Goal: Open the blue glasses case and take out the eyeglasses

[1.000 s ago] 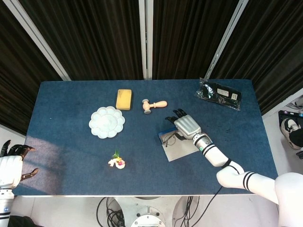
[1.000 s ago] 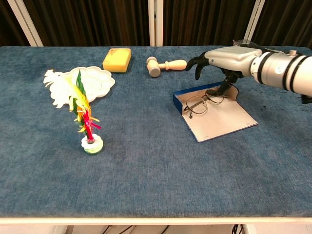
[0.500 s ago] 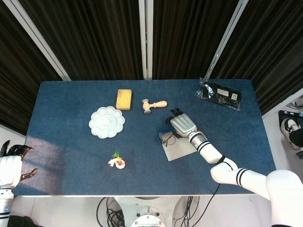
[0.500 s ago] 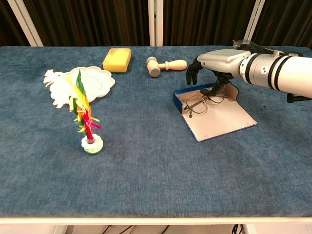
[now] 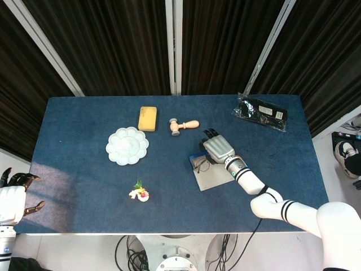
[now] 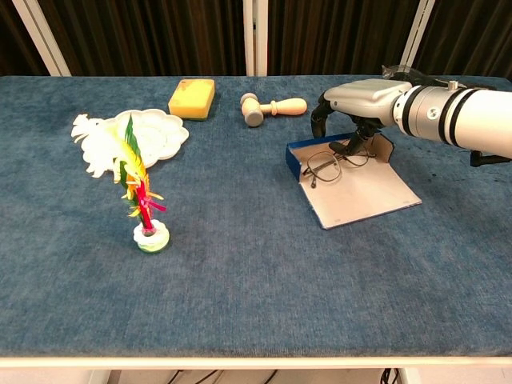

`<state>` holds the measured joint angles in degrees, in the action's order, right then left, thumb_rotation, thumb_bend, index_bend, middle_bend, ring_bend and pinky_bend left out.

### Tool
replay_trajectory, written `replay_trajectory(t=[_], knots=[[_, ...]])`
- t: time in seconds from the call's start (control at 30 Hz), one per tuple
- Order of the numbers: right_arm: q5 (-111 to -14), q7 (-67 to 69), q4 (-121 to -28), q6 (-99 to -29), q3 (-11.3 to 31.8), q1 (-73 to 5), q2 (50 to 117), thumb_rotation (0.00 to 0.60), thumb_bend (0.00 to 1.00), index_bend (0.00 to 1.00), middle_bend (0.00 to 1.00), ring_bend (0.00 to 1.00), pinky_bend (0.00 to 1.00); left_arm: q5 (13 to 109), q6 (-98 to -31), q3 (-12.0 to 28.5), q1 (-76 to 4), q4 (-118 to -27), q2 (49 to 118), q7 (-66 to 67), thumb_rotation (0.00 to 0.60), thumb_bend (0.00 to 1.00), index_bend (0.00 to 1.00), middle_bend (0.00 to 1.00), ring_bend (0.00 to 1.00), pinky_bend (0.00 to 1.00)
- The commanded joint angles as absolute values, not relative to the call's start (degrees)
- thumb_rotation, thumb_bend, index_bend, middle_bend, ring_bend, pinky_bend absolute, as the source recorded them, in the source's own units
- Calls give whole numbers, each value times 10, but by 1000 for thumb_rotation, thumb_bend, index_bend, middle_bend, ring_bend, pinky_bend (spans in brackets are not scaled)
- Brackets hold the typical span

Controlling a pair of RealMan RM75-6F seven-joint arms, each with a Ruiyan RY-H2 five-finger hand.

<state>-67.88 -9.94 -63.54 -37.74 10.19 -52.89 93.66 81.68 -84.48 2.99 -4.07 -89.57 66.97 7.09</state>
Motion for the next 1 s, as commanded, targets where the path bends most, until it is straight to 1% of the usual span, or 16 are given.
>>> replay_trajectory(t=[0.03,0.2,0.3,0.43,0.63,0.73,0.9,1.0], knots=[[-677,-104,-640,-385,104,-529,934,600,449,500,326,0,0,817,-845,30,-41,-896,670,71,600,65,343,287,195,69],[-675,-125,-650,-412,108,-527,934,600,456,526,327,0,0,817,-844,30,-41,-897,669,72,600,64,343,287,195,69],[-679,-164,-649,-450,105,-522,943,600,458,536,330,0,0,816,-843,30,-41,-896,669,72,600,64,343,287,195,69],[-680,-213,-636,-505,106,-512,971,600,457,549,333,0,0,815,-841,30,-42,-895,670,71,600,65,343,287,195,68],[-682,-254,-605,-560,113,-504,1012,600,458,570,335,0,0,815,-841,30,-42,-893,671,70,600,65,343,287,195,68],[-683,-266,-588,-571,116,-504,1029,600,458,571,335,0,0,814,-840,30,-42,-893,671,70,600,64,343,287,195,68],[-672,-268,-583,-555,123,-506,1038,600,457,571,335,0,0,814,-839,30,-42,-893,671,70,600,64,343,287,195,67],[-679,-281,-574,-563,123,-508,1041,600,456,573,334,0,0,814,-841,30,-42,-892,672,70,600,65,343,287,195,67]])
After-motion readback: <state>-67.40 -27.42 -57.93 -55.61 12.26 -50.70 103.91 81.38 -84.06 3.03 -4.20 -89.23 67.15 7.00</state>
